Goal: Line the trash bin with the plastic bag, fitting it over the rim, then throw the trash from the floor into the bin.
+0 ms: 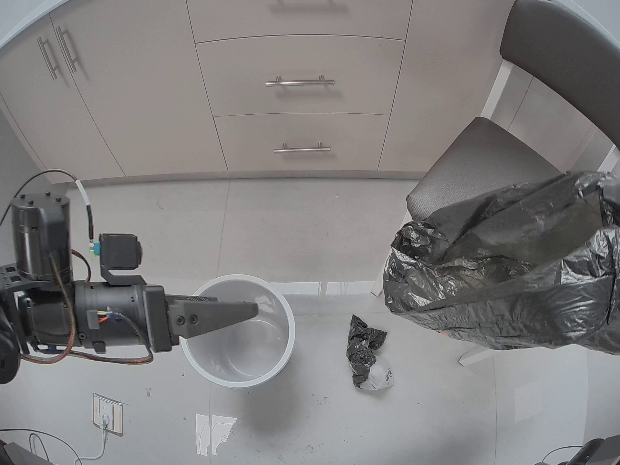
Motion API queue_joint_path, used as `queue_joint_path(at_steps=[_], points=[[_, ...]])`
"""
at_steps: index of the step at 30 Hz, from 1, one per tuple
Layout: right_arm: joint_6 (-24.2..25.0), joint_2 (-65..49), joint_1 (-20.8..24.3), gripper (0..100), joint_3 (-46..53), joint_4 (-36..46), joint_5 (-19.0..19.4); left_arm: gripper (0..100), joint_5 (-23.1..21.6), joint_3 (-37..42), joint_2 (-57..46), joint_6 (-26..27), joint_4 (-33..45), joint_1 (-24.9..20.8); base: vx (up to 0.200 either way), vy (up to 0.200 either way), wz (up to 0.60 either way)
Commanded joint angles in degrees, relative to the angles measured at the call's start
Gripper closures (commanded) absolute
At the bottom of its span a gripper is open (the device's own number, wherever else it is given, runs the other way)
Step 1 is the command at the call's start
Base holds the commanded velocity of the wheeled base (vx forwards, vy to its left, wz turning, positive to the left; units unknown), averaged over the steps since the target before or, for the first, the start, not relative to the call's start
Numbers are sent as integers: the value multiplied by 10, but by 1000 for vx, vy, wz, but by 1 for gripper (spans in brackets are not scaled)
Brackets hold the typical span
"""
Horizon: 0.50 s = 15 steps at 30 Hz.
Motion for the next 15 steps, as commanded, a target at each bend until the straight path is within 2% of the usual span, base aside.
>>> queue_joint_path(at_steps=[1,7,13,15], points=[[20,13,10,100,-37,-1,0,0,-8,-6,95,-11,-38,-3,0,0,0],[22,19,41,100,-48,-1,4,0,-15,-15,145,-20,-84,-11,0,0,0],[22,35,65,100,-62,-1,5,0,-17,-49,172,-126,-152,-19,0,0,0],[22,40,71,100,-67,-1,5,0,-18,-64,181,-143,-163,-24,0,0,0]])
